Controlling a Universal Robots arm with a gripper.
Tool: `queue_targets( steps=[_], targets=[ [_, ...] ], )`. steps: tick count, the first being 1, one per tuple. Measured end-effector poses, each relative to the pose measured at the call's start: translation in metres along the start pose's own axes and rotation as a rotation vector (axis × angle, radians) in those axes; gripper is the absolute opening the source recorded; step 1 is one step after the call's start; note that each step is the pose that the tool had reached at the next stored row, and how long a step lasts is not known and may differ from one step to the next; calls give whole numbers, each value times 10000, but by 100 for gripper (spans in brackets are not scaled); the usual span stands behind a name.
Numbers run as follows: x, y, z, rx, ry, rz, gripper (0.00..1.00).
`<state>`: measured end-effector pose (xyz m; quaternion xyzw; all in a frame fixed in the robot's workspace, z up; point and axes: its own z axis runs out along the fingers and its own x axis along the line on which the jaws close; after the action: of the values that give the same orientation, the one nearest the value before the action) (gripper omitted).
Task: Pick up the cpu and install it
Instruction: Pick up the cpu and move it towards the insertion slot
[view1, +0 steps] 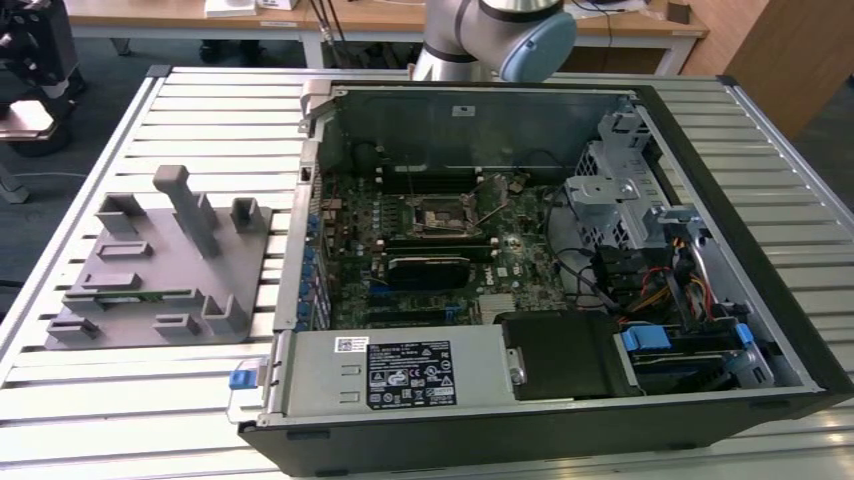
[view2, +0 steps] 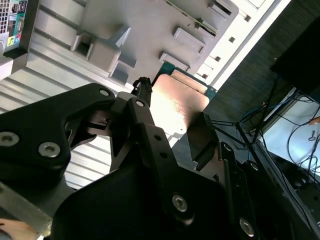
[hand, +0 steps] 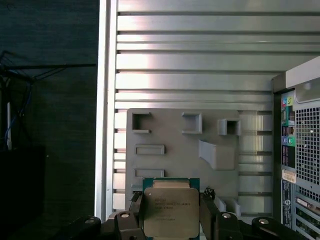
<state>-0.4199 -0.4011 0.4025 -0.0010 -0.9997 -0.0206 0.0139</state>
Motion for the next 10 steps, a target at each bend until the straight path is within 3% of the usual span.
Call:
queue_targets(
  steps=[10],
  targets=[
    [-128,0,-3,0,0,0,53]
  ],
)
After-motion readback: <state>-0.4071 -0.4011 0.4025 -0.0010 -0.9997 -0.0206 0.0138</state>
